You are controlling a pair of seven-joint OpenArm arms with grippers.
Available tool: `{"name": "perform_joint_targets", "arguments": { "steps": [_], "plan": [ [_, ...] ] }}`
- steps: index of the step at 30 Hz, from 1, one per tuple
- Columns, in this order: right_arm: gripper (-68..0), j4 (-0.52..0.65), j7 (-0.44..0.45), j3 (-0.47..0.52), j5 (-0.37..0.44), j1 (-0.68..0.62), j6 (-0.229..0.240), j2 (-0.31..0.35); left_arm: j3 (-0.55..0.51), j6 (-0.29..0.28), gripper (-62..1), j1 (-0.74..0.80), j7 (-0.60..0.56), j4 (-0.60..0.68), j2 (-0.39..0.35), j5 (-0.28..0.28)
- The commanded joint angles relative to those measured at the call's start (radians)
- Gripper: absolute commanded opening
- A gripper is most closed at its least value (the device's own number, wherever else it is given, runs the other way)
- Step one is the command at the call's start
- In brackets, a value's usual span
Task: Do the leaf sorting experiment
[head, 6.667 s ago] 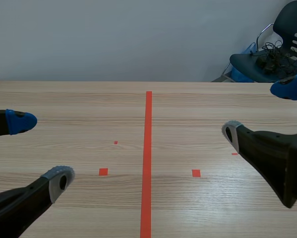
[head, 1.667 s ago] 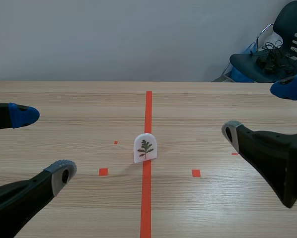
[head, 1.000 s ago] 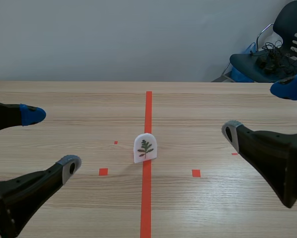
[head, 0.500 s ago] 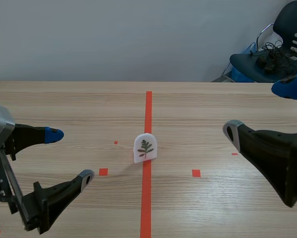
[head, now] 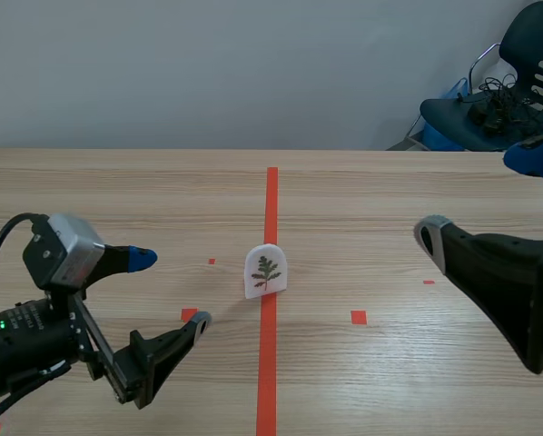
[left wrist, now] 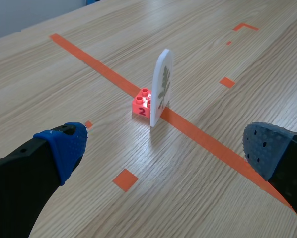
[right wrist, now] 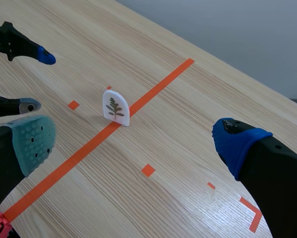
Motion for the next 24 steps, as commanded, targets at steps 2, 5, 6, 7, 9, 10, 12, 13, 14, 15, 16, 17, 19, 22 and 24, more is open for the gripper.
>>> {"name": "perform_joint_targets", "arguments": {
  "steps": [2,5,6,7,9,10,12,13,14,15,16,17,19,22,24],
  "plan": [
    [0.4,0.015,0.012,0.013,0.011,0.001,-0.004,0.002,0.02,-0.002,1.4,-0.04,-0.031,-0.016,0.018,-0.006],
    [0.4,0.015,0.012,0.013,0.011,0.001,-0.004,0.002,0.053,-0.002,1.4,-0.075,-0.032,-0.053,0.032,-0.003],
    [0.4,0.015,0.012,0.013,0.011,0.001,-0.004,0.002,0.065,-0.002,1.4,-0.086,-0.035,-0.062,0.035,-0.003],
    [0.4,0.015,0.012,0.013,0.011,0.001,-0.004,0.002,0.078,0.0,1.4,-0.097,-0.044,-0.073,0.038,-0.003],
    [0.4,0.015,0.012,0.013,0.011,0.001,-0.004,0.002,0.101,0.019,1.4,-0.118,-0.053,-0.095,0.049,0.0],
    [0.4,0.015,0.012,0.013,0.011,0.001,-0.004,0.002,0.113,0.039,1.4,-0.129,-0.054,-0.105,0.056,0.011],
    [0.4,0.015,0.012,0.013,0.011,0.001,-0.004,0.001,0.134,0.054,1.4,-0.153,-0.058,-0.131,0.069,0.047],
    [0.4,0.015,0.012,0.013,0.011,0.001,-0.004,-0.002,0.145,0.054,1.4,-0.165,-0.058,-0.145,0.075,0.053],
    [0.4,0.015,0.012,0.013,0.011,0.001,-0.004,-0.003,0.156,0.054,1.4,-0.174,-0.064,-0.159,0.08,0.059],
    [0.4,0.015,0.012,0.013,0.011,0.001,-0.004,-0.003,0.168,0.058,1.4,-0.185,-0.082,-0.173,0.085,0.072],
    [0.4,0.015,0.012,0.013,0.011,0.001,-0.004,-0.003,0.179,0.072,1.4,-0.193,-0.095,-0.187,0.091,0.082],
    [0.4,0.015,0.012,0.013,0.011,0.001,-0.004,-0.003,0.19,0.09,1.4,-0.204,-0.101,-0.201,0.098,0.09],
    [0.4,0.015,0.012,0.013,0.011,0.001,-0.004,-0.003,0.206,0.114,1.4,-0.223,-0.11,-0.226,0.111,0.098],
    [0.4,0.015,0.012,0.013,0.011,0.001,-0.004,-0.003,0.22,0.132,1.4,-0.252,-0.11,-0.262,0.13,0.098],
    [0.4,0.015,0.012,0.013,0.011,0.001,-0.004,-0.003,0.224,0.132,1.4,-0.27,-0.117,-0.286,0.142,0.098]
  ]
}}
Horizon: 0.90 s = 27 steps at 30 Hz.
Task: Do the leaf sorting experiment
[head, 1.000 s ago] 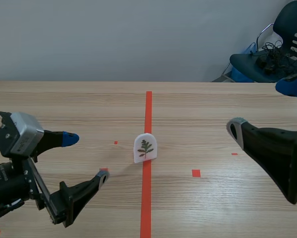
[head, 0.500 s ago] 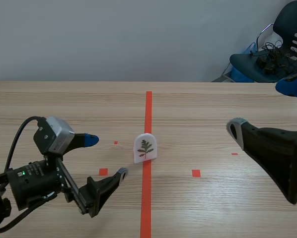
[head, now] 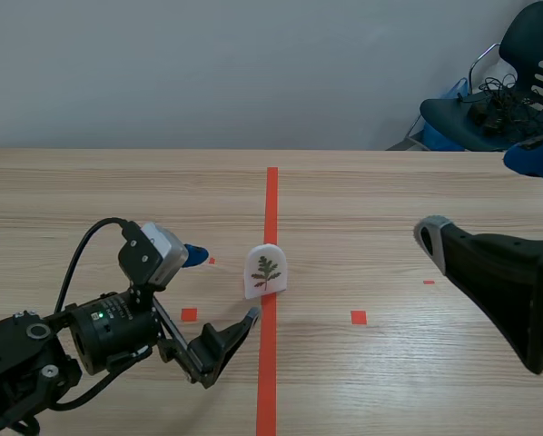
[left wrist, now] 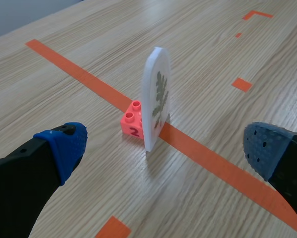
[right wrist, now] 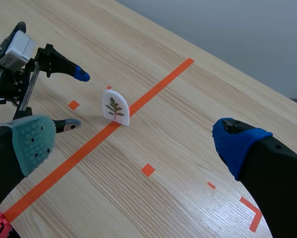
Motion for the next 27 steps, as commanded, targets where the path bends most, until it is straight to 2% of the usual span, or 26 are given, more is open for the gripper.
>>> {"name": "perform_joint_targets", "arguments": {
  "steps": [1,8,11,15,17,25,27],
  "plan": [
    [0.4,0.015,0.012,0.013,0.011,0.0,-0.004,-0.003,-0.002,-0.001,1.4,-0.026,-0.025,0.0,0.013,-0.006],
    [0.4,0.015,0.012,0.013,0.011,0.0,-0.004,-0.003,0.033,-0.001,1.4,-0.082,-0.039,-0.075,0.058,-0.005],
    [0.4,0.015,0.012,0.013,0.011,0.0,-0.004,-0.003,0.054,-0.001,1.4,-0.103,-0.039,-0.102,0.083,0.012],
    [0.4,0.015,0.012,0.013,0.011,0.0,-0.004,-0.003,0.079,0.045,1.4,-0.128,-0.039,-0.144,0.12,0.023],
    [0.4,0.015,0.012,0.013,0.011,0.0,-0.004,-0.003,0.088,0.05,1.4,-0.143,-0.04,-0.172,0.132,0.023],
    [0.4,0.015,0.012,0.013,0.011,0.001,-0.003,-0.003,0.125,0.051,1.4,-0.185,-0.054,-0.249,0.145,0.023],
    [0.4,0.015,0.012,0.013,0.011,0.001,-0.003,-0.003,0.131,0.051,-0.5,-0.186,-0.058,-0.249,0.146,0.023]
  ]
}}
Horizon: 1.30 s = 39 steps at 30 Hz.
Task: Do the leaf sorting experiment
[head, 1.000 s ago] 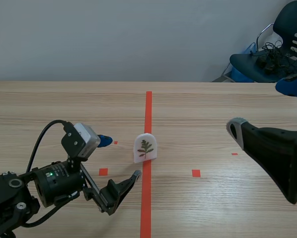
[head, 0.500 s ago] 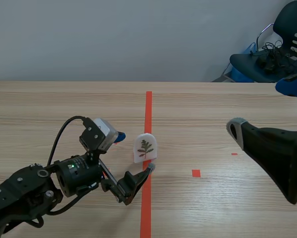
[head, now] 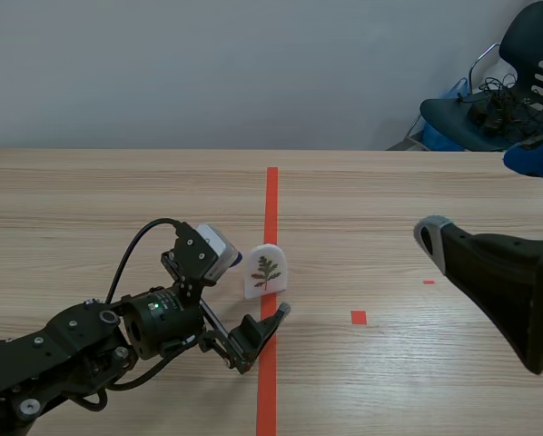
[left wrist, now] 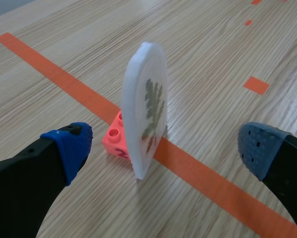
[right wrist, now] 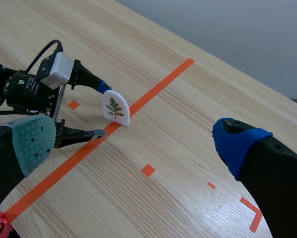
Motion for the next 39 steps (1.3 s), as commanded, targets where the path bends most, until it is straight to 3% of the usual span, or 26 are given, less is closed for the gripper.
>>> {"name": "perform_joint_targets", "arguments": {
  "steps": [1,8,16,21,26,30,35,39],
  "plan": [
    [0.4,0.015,0.012,0.013,0.011,0.001,-0.003,-0.003,0.004,-0.003,-0.5,-0.008,-0.018,0.024,0.006,-0.01],
    [0.4,0.015,0.012,0.013,0.011,0.001,-0.003,-0.003,0.023,-0.008,-3.7,-0.008,-0.017,0.024,0.031,-0.014],
    [0.4,0.015,0.012,0.013,0.011,0.001,0.009,-0.003,0.024,0.05,-8.5,-0.045,-0.017,-0.04,0.089,-0.014],
    [0.4,0.015,0.011,0.013,0.011,0.0,0.015,-0.003,0.024,0.092,-11.7,-0.08,-0.025,-0.089,0.098,-0.014],
    [0.4,0.015,0.011,0.013,0.012,0.0,0.015,-0.003,0.024,0.098,-15.0,-0.09,-0.048,-0.118,0.094,-0.014],
    [0.4,0.015,0.011,0.013,0.012,0.0,0.015,-0.003,0.024,0.098,-27.3,-0.085,-0.047,-0.118,0.094,-0.014],
    [0.4,0.015,0.011,0.013,0.011,0.0,0.015,-0.003,0.024,0.098,-28.6,-0.085,-0.072,-0.118,0.093,-0.021],
    [0.4,0.015,0.011,0.013,0.011,0.0,0.015,-0.003,0.024,0.098,-38.7,-0.082,-0.077,-0.116,0.094,-0.021]
  ]
}}
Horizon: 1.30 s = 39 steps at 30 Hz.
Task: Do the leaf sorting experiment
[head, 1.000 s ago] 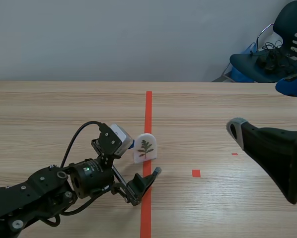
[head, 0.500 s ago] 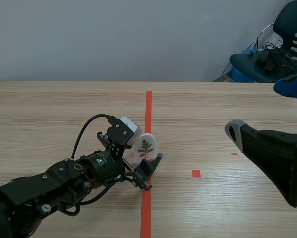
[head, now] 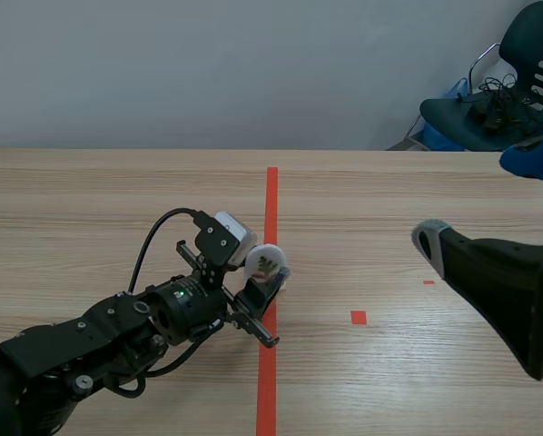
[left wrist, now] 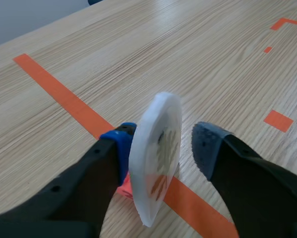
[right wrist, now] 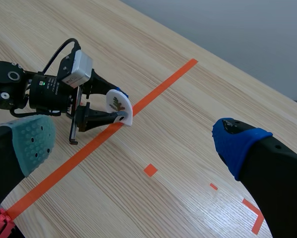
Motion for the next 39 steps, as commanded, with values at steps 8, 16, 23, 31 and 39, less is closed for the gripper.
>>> {"name": "perform_joint_targets", "arguments": {
  "steps": [8,16,23,31,39],
  "plan": [
    [0.4,0.015,0.011,0.013,0.011,0.0,-0.003,-0.003,-0.003,-0.01,-56.9,-0.003,-0.014,0.021,-0.009,-0.005],
    [0.4,0.015,0.011,0.013,0.011,0.0,-0.003,-0.003,-0.003,-0.01,-56.8,-0.003,-0.029,0.052,-0.019,-0.006],
    [0.4,0.015,0.011,0.013,0.011,0.0,-0.003,-0.003,-0.016,-0.013,-56.8,-0.003,0.062,0.23,-0.108,-0.159],
    [0.4,0.015,0.012,0.013,0.011,0.0,-0.003,-0.003,-0.172,-0.014,-56.8,-0.003,0.173,0.3,-0.278,-0.472],
    [0.4,0.015,0.012,0.013,0.011,0.0,-0.003,-0.003,-0.308,-0.013,-56.8,0.028,0.209,0.3,-0.45,-0.599]
  ]
}}
